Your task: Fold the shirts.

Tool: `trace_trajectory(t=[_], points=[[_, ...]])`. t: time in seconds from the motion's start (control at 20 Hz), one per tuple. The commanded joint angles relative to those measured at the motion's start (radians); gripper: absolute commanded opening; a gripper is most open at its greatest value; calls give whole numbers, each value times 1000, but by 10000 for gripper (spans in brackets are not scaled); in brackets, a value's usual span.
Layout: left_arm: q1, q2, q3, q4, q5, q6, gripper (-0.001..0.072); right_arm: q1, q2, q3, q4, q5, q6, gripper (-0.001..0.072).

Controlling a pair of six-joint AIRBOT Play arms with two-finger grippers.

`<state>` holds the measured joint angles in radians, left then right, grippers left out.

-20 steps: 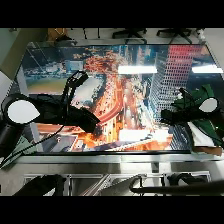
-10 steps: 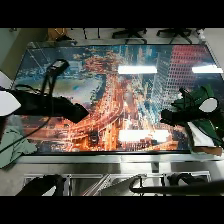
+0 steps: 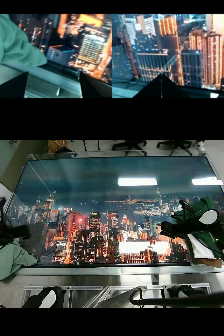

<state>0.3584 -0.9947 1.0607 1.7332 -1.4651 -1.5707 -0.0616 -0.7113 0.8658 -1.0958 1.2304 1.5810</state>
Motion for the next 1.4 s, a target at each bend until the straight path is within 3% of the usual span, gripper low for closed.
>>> trace_trajectory(t=[0.0,0.35,0.7,0.75,0.8,1.0,1.35], points=[[271,-49,-150,56,133,21,702,1,0,0,0,0,0,24],[523,-327,-64,55,298,29,702,1,0,-1,0,0,0,24],[481,-555,63,52,319,44,698,1,0,-1,1,0,-26,24],[467,-575,76,53,311,44,467,1,0,-1,1,-1,-26,24],[455,-588,98,53,285,47,33,1,0,-1,1,-1,-26,24],[357,-567,250,23,186,72,11,1,0,-1,1,-1,-26,24],[-37,-311,517,-462,157,150,12,1,0,0,1,0,-26,24]])
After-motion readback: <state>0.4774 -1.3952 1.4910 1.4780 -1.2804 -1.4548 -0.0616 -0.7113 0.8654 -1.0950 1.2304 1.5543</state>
